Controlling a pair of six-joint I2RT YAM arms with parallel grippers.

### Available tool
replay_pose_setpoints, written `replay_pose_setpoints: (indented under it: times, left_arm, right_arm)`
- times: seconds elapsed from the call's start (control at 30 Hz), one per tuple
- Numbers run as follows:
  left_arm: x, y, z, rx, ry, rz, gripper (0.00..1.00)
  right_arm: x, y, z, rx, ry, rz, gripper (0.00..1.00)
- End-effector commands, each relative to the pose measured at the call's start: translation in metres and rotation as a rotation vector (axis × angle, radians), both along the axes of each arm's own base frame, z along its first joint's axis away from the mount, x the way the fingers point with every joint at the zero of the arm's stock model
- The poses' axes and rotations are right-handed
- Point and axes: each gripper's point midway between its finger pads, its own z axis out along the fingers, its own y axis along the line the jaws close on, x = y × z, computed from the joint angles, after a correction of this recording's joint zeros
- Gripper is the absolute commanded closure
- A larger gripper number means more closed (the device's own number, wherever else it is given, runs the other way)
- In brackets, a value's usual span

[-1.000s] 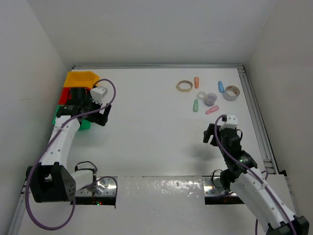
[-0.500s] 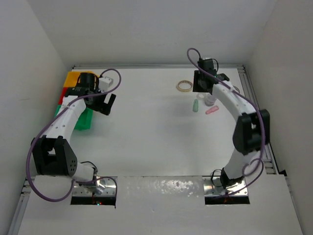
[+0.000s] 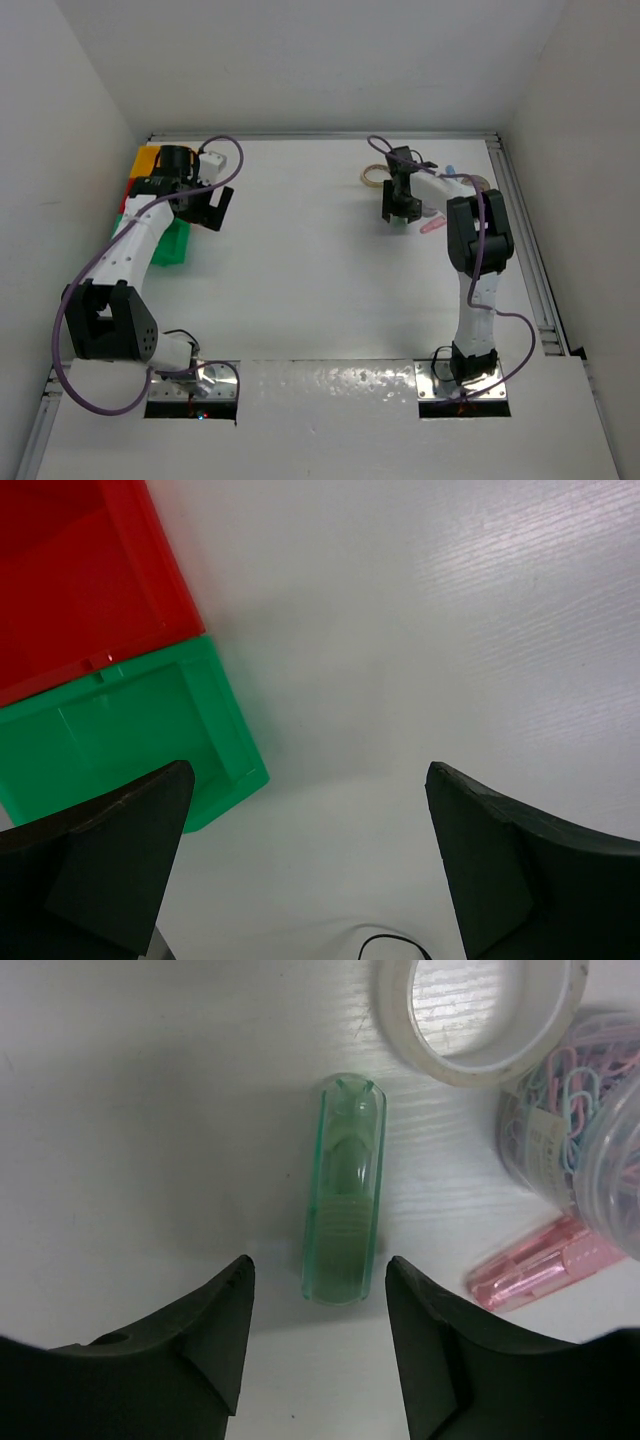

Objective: Sort the stationery into containers
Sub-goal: Pick up the stationery from the center of the board.

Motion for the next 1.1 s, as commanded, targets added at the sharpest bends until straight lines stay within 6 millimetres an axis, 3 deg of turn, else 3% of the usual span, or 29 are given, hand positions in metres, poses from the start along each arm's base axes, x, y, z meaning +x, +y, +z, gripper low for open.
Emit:
replay_pose_setpoints:
  times: [0.0,0.07,0.17,0.27,0.3,0.33,0.4,0.43,0.47,0.5,0.53,0.57,0.6,0.63,0.67,0.7,0.8,0.93,1.07]
  left_arm:
    - [0.02,0.003,0.021,-0.008,-0.085,0.031,0.0]
    - [0.023,0.004,0.024,-0.005,-0.094,0.037,0.0]
    - [0.025,0.005,0.029,0.0,-0.106,0.043,0.0]
    - [0.027,0.004,0.031,-0.008,-0.115,0.043,0.0]
    - [0.027,0.001,0.032,-0.019,-0.117,0.034,0.0]
    - [0.027,-0.001,0.032,-0.029,-0.118,0.03,0.0]
    - [0.027,-0.011,0.034,-0.075,-0.118,-0.005,0.01]
    - [0.026,-0.015,0.035,-0.093,-0.116,-0.02,0.01]
    - [0.026,-0.02,0.037,-0.115,-0.119,-0.037,0.02]
    - [0.026,-0.032,0.037,-0.161,-0.114,-0.076,0.03]
    - [0.026,-0.042,0.041,-0.19,-0.116,-0.103,0.04]
    - [0.024,-0.063,0.041,-0.245,-0.102,-0.166,0.07]
    - [0.023,-0.076,0.044,-0.273,-0.099,-0.205,0.08]
    - [0.022,-0.089,0.05,-0.303,-0.102,-0.248,0.09]
    - [0.019,-0.103,0.054,-0.329,-0.096,-0.301,0.09]
    - [0.011,-0.127,0.056,-0.377,-0.076,-0.382,0.09]
    - [0.002,-0.166,0.073,-0.462,-0.086,-0.502,0.08]
    - [0.001,-0.18,0.073,-0.536,-0.059,-0.462,0.1]
    - [0.005,-0.187,0.069,-0.575,-0.055,-0.407,0.16]
  right_arm:
    - [0.011,0.002,-0.012,0.051,-0.025,-0.017,0.46]
    - [0.009,0.0,-0.018,0.059,-0.009,-0.026,0.49]
    - [0.003,0.0,-0.026,0.067,0.001,-0.024,0.64]
    - [-0.003,-0.001,-0.025,0.059,-0.016,-0.003,0.83]
    - [-0.005,-0.004,-0.025,0.05,-0.015,0.014,0.94]
    - [-0.008,-0.004,-0.02,0.042,-0.021,0.032,0.99]
    - [-0.019,0.0,-0.015,0.026,-0.027,0.115,1.0]
    - [-0.018,0.008,0.008,0.034,-0.09,0.172,1.0]
    - [-0.015,0.029,0.021,0.032,-0.17,0.253,1.0]
    - [-0.035,0.032,0.016,-0.011,-0.165,0.361,1.0]
    - [-0.039,0.045,0.028,-0.025,-0.221,0.439,1.0]
    - [-0.038,0.081,0.065,-0.031,-0.381,0.577,1.0]
    - [-0.044,0.098,0.076,-0.025,-0.443,0.635,1.0]
    - [-0.062,0.11,0.07,-0.019,-0.462,0.691,1.0]
    - [-0.066,0.15,0.1,0.038,-0.614,0.754,1.0]
    - [-0.072,0.162,0.104,0.06,-0.652,0.778,1.0]
    - [-0.075,0.217,0.14,0.175,-0.777,0.79,1.0]
    - [-0.075,0.267,0.177,0.265,-0.905,0.8,1.0]
    - [-0.079,0.291,0.197,0.338,-0.967,0.797,1.0]
